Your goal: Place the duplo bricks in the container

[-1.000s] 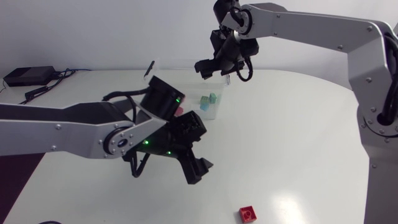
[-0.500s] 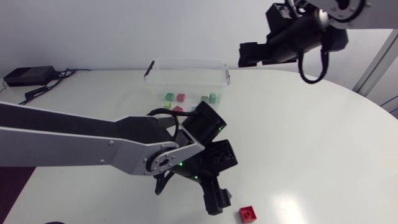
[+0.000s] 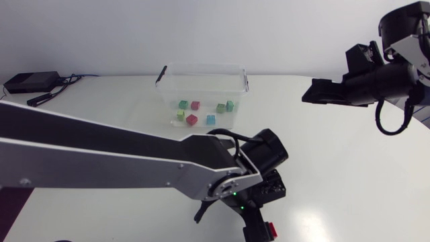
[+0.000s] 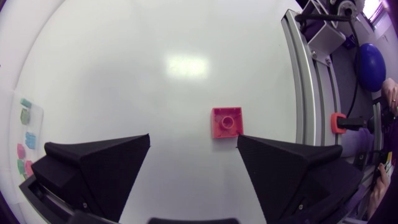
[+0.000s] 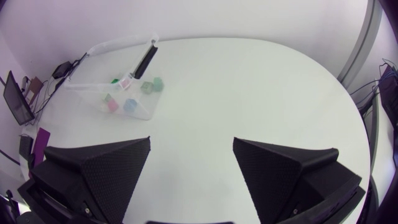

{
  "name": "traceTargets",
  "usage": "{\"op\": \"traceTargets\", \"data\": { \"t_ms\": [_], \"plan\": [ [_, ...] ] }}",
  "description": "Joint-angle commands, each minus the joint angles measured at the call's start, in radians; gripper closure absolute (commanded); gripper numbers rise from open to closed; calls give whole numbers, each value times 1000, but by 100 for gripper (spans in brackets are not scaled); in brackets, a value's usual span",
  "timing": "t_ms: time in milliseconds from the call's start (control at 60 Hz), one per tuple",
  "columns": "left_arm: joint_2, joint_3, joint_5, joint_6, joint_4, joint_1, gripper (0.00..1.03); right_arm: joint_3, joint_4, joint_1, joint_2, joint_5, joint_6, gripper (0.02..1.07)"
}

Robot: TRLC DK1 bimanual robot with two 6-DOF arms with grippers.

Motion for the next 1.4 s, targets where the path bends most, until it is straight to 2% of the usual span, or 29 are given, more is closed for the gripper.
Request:
{"op": "traceTargets", "data": {
  "t_ms": [0, 67, 467, 800, 1133, 1383],
  "plan": [
    [53, 57, -7, -38, -30, -20, 6, -54, 22, -22, -28, -20, -19, 11],
    [98, 109, -9, -60, -88, -40, 7, -98, 44, -47, -45, -30, -25, 11],
    [145, 170, -9, -98, -160, -69, 9, -170, 64, -84, -66, -47, -38, 11],
    [220, 299, -9, -118, -323, -77, 10, -184, 61, -90, -88, -50, -38, 11],
    [256, 358, -9, -134, -372, -84, 17, -187, 62, -98, -86, -57, -41, 11],
    [286, 407, -9, -134, -425, -91, 18, -201, 67, -105, -83, -58, -45, 11]
  ]
}}
